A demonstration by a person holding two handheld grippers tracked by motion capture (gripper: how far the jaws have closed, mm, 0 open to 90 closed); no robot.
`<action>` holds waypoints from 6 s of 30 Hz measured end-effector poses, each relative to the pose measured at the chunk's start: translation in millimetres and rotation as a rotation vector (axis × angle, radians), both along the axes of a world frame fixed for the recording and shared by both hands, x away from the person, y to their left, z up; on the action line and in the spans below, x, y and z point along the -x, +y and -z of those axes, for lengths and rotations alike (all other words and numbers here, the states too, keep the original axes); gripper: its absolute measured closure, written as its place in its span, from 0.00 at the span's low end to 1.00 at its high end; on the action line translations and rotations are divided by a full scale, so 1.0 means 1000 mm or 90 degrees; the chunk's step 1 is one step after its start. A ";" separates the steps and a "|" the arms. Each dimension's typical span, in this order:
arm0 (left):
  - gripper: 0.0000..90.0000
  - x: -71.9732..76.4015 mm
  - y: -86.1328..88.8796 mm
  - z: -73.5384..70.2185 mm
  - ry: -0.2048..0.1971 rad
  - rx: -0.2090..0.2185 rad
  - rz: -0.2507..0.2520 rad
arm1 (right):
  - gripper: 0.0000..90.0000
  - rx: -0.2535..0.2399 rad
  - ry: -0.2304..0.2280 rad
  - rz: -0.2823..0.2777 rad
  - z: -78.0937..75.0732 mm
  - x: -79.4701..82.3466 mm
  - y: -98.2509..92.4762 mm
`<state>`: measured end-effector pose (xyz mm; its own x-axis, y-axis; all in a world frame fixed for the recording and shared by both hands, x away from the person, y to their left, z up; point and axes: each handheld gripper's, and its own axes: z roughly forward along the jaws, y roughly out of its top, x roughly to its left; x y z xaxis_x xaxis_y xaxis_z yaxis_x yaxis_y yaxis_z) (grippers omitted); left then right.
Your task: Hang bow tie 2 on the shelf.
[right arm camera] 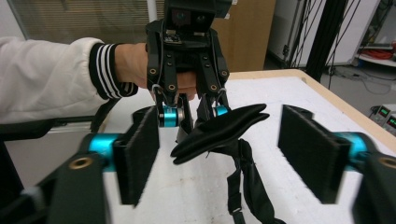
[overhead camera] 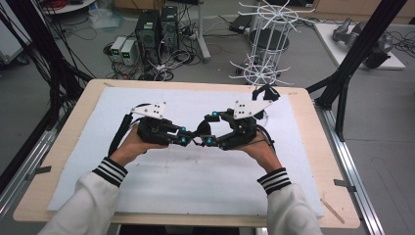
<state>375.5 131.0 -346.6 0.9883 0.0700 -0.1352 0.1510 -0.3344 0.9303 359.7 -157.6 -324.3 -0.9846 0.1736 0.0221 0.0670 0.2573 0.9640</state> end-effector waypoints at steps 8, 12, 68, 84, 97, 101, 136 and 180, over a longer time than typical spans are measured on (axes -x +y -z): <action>0.86 0.001 0.000 -0.002 -0.001 0.009 -0.001 | 0.49 0.012 0.003 0.003 0.001 0.000 0.001; 0.86 0.000 0.002 -0.003 -0.002 0.011 -0.008 | 0.71 0.021 -0.031 0.009 0.001 0.002 0.004; 0.05 0.021 0.044 0.013 -0.083 0.056 -0.226 | 0.90 -0.041 -0.058 0.116 -0.016 0.010 -0.032; 0.05 0.034 0.075 0.027 -0.084 0.052 -0.276 | 0.89 -0.089 -0.075 0.197 -0.024 0.013 -0.055; 0.05 0.044 0.091 0.035 -0.083 0.060 -0.287 | 0.89 -0.121 -0.100 0.286 -0.029 0.015 -0.070; 0.05 0.049 0.097 0.037 -0.087 0.072 -0.298 | 0.89 -0.134 -0.101 0.305 -0.029 0.014 -0.074; 0.05 0.083 0.132 0.079 -0.162 0.144 -0.449 | 0.89 -0.169 -0.106 0.453 -0.034 -0.012 -0.095; 0.05 0.084 0.134 0.092 -0.171 0.192 -0.489 | 0.13 -0.094 -0.115 0.527 -0.028 -0.025 -0.092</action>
